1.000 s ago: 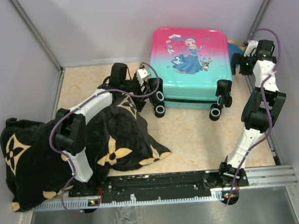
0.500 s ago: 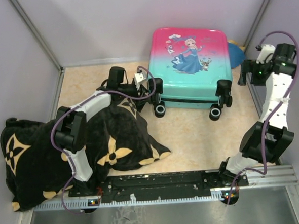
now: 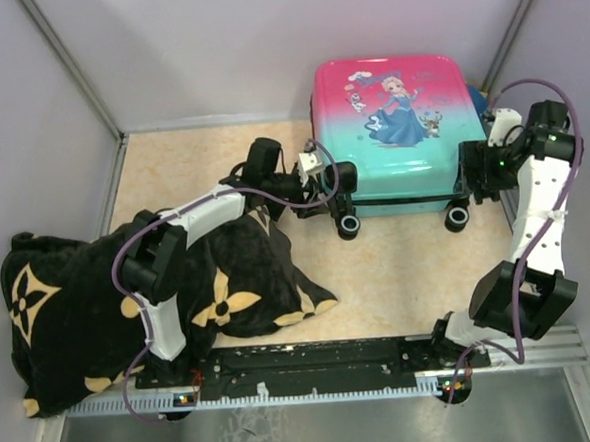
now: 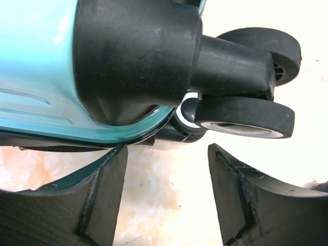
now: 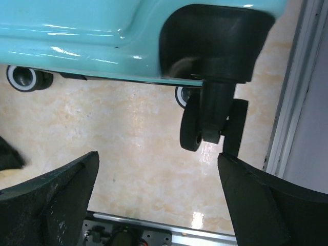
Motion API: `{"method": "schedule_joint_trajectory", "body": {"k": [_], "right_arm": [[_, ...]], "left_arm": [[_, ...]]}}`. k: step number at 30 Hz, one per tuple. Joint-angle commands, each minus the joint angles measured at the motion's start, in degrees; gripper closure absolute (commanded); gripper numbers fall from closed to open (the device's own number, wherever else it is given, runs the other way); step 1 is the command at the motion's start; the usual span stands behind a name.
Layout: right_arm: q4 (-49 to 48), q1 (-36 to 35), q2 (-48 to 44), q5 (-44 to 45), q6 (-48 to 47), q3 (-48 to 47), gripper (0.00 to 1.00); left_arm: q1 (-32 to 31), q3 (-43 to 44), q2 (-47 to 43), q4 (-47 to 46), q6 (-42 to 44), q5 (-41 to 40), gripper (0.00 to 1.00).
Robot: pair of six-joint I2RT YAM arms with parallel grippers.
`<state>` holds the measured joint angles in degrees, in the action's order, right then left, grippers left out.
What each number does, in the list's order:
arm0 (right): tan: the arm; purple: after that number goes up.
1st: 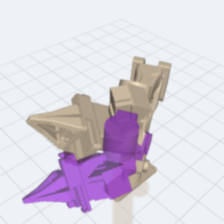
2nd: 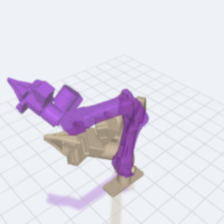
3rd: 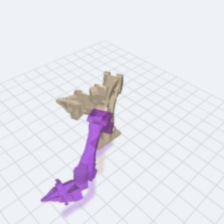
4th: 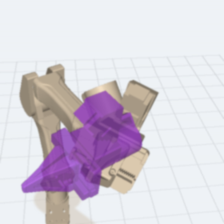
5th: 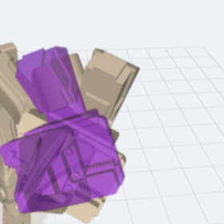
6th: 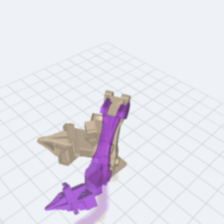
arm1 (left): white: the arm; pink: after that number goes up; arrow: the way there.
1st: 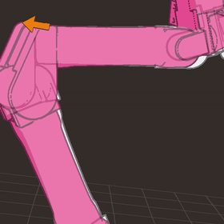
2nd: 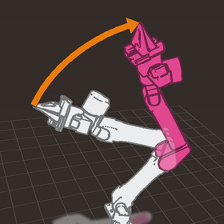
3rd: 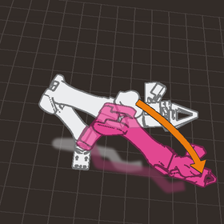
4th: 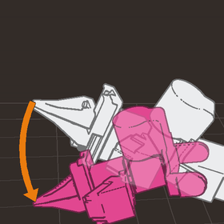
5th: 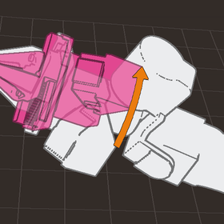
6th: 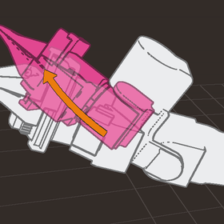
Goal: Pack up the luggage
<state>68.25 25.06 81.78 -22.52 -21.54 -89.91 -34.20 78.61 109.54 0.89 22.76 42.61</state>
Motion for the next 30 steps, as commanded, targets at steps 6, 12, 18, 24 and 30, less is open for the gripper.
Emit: {"method": "schedule_joint_trajectory", "body": {"k": [6, 12, 18, 24, 30], "right_arm": [[-3.41, -2.61, 1.41, 11.92, -12.41, -1.97, 0.01], [-1.42, -2.37, 6.39, 11.74, -17.86, -5.08, 0.01], [-5.80, -2.47, 11.27, 12.57, -13.88, -3.20, 0.01], [-8.83, -3.43, 16.33, 12.72, -11.54, -4.10, 0.05], [-11.28, -4.65, 16.78, 15.19, -10.38, -4.26, 0.33]], "left_arm": [[2.44, -9.24, -7.58, -8.59, -1.29, 7.92, 0.22], [5.67, -13.68, -8.51, -15.08, -4.35, 4.49, 0.17], [8.74, -13.42, -4.90, -21.43, -6.69, 5.95, 0.14], [8.77, -9.36, 0.06, -23.22, -5.36, 5.53, 0.17], [8.72, -4.80, 5.22, -24.62, -5.07, 4.21, 0.21]]}}
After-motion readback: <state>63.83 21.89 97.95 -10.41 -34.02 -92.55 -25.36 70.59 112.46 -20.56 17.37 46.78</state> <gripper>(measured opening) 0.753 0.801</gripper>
